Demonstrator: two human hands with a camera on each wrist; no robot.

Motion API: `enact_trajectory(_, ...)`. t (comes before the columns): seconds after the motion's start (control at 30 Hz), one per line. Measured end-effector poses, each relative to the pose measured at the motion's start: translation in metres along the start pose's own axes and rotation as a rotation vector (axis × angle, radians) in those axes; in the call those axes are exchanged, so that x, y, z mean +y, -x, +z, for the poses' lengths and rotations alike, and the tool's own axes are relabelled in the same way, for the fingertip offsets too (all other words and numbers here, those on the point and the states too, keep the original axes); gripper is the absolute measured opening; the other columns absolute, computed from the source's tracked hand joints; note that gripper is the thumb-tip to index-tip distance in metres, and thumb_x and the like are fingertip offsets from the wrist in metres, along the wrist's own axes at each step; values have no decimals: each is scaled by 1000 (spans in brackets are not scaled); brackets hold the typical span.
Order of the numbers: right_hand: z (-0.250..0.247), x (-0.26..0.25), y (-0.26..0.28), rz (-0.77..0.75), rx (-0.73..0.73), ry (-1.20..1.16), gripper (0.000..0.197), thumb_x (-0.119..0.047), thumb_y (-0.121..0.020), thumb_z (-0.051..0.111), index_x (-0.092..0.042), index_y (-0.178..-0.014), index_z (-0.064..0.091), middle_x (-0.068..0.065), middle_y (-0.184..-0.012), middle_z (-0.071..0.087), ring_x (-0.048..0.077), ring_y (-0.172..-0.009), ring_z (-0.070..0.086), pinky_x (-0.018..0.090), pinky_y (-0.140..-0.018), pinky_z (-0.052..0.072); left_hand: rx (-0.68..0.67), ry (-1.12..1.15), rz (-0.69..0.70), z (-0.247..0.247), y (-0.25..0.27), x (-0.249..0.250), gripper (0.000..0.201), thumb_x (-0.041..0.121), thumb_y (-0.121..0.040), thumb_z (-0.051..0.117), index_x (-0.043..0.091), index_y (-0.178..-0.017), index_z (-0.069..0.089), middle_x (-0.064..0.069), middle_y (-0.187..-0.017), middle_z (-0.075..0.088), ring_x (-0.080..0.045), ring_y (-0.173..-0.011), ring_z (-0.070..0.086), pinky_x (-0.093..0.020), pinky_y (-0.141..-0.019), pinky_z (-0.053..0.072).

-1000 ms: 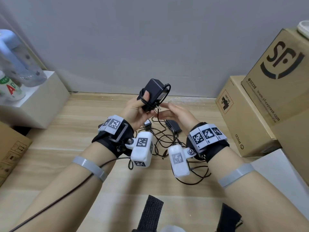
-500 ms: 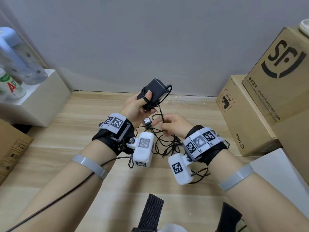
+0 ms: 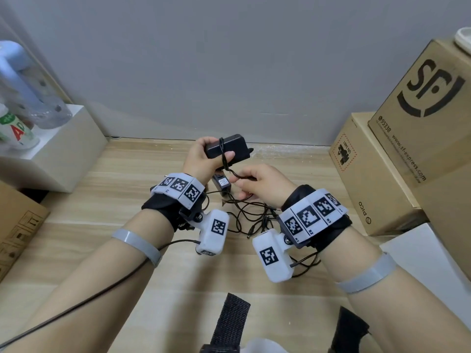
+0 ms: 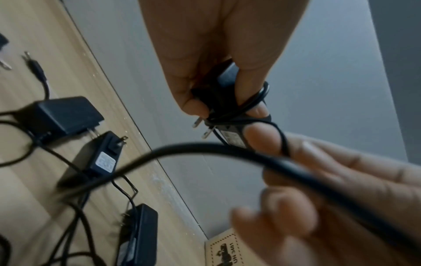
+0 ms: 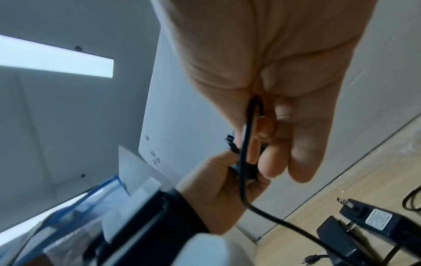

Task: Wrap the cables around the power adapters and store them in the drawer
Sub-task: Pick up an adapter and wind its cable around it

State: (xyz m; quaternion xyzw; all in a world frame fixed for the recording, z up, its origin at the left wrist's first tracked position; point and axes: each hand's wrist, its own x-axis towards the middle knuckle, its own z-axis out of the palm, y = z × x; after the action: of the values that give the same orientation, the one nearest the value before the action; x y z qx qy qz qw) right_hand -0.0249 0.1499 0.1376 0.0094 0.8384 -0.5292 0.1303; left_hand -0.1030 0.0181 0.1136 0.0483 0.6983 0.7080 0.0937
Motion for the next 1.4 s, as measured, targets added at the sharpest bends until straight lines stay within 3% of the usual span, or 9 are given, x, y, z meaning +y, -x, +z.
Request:
enact_trajectory(0.3, 0, -6, 5, 59, 80, -261, 23, -7, -96, 42, -16, -78, 54, 10, -78, 45, 0, -33, 37, 15, -34, 38, -103, -428, 50, -1, -4, 6, 39, 4, -70, 76, 15, -99, 51, 3, -85, 59, -20, -82, 60, -30, -73, 53)
enact_trajectory(0.43, -10, -5, 5, 29, 204, 83, 16, -12, -90, 55, -17, -77, 64, -1, -62, 50, -1, -36, 43, 11, -41, 35, -322, -510, 0, -5, -1, 13, 39, 5, -64, 81, 16, -90, 55, -2, -85, 61, -16, -73, 60, -24, -58, 53)
enact_trajectory(0.57, -17, -5, 4, -61, 273, 293, 8, -15, -82, 66, -12, -84, 73, -5, -75, 60, -1, -66, 48, 20, -70, 36, -516, -533, -115, -10, 4, 18, 33, 3, -65, 79, 16, -87, 58, -2, -81, 63, -12, -61, 62, -20, -50, 52)
enact_trajectory(0.7, -21, 1, 2, -84, 418, 240, 6, -17, -71, 76, -13, -74, 72, -5, -66, 61, -1, -57, 48, 10, -58, 37, -675, -376, -198, -18, 6, 21, 36, 1, -63, 81, 15, -87, 58, -3, -76, 64, -8, -53, 62, -18, -45, 50)
enact_trajectory(0.8, -26, 4, 1, -79, 489, 152, 8, -16, -79, 70, -10, -80, 74, -7, -66, 64, -5, -53, 52, 14, -60, 41, -749, -68, -244, -23, 6, 19, 67, 30, -41, 93, 10, -95, 60, -5, -79, 67, -16, -61, 63, -22, -49, 53)
enact_trajectory(0.9, -19, 7, -3, -36, 422, 196, 18, -13, -88, 57, -13, -80, 73, 11, -79, 70, 18, -70, 62, 35, -73, 51, -715, 204, -207, -17, 7, 19, 66, 36, -39, 93, 12, -96, 69, -7, -81, 69, -18, -58, 60, -22, -48, 52)
enact_trajectory(1.03, -3, 11, -3, -3, 240, 268, 21, -22, -92, 51, -16, -89, 71, -2, -63, 59, 19, -66, 53, 30, -66, 40, -505, 418, -181, -3, 7, 26, 61, 33, -36, 93, 11, -86, 67, -4, -72, 67, -15, -61, 63, -22, -47, 48)
enact_trajectory(1.2, 5, 7, 1, -5, 181, 314, 24, -29, -91, 53, -16, -91, 73, -8, -57, 51, 8, -59, 44, 27, -62, 35, -290, 319, -182, 3, 7, 22, 30, 12, -69, 67, 9, -97, 56, -8, -80, 57, -15, -59, 59, -21, -45, 46)
enact_trajectory(1.4, 3, 2, 7, -39, 158, 360, 23, -27, -91, 53, -16, -90, 73, 6, -97, 71, 20, -94, 60, 30, -84, 45, -181, 73, -99, 3, 8, 19, 23, 0, -79, 67, 15, -88, 52, -3, -83, 57, -14, -66, 62, -23, -53, 54)
